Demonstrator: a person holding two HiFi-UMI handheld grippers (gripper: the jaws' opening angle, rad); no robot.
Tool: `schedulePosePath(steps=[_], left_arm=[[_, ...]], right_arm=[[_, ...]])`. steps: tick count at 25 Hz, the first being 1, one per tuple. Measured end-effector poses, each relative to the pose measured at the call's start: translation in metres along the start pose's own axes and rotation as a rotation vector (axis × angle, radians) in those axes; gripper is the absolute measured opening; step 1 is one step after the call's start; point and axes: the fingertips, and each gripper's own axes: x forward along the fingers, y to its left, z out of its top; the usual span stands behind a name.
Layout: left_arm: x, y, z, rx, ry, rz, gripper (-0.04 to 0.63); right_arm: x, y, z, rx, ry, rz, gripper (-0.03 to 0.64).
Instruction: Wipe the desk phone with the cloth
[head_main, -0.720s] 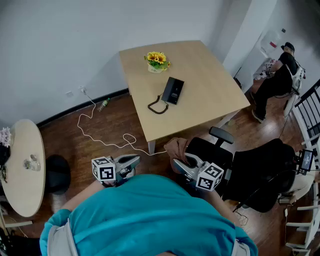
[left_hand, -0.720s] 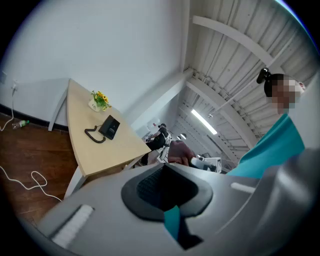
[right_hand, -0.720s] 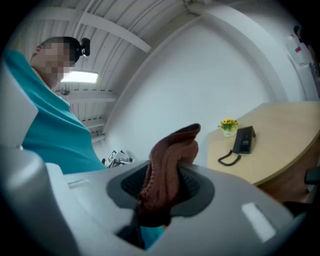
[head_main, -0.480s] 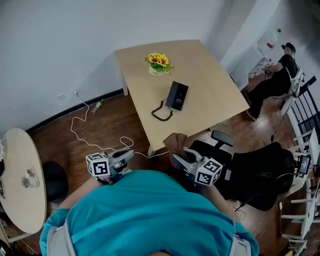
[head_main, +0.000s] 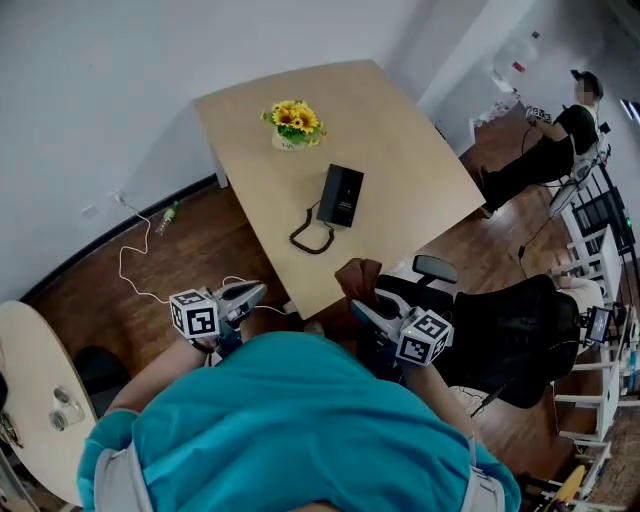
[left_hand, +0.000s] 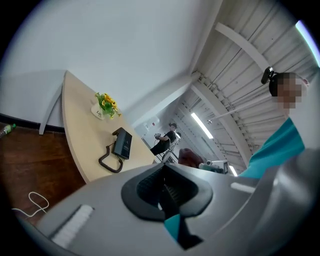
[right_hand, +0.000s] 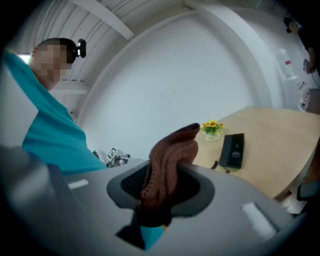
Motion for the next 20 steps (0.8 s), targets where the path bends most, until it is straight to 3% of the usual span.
schedulePosePath(steps=[7, 12, 16, 20], left_arm=[[0.108, 0.041, 0.045, 0.06, 0.045, 0.115, 0.013], [0.176, 0.09, 0.072, 0.0, 0.068, 0.255, 0.166], [0.223, 0.134, 0.085, -0.009, 0.174, 0.275, 0.207], [0.268, 0.193, 0.089, 0.017, 0.317, 0.253, 0.271]], right_arm=[[-0.026, -0.109, 0.028, -0.031, -0.038, 0.057, 0.115], [-0.034, -0.182, 0.042, -0.063, -0.017, 0.16, 0.115], [-0.038, -0.214, 0.044, -0.026, -0.012, 0.141, 0.115], [-0.039, -0.227, 0.034, 0.029, -0.001, 0.056, 0.115]])
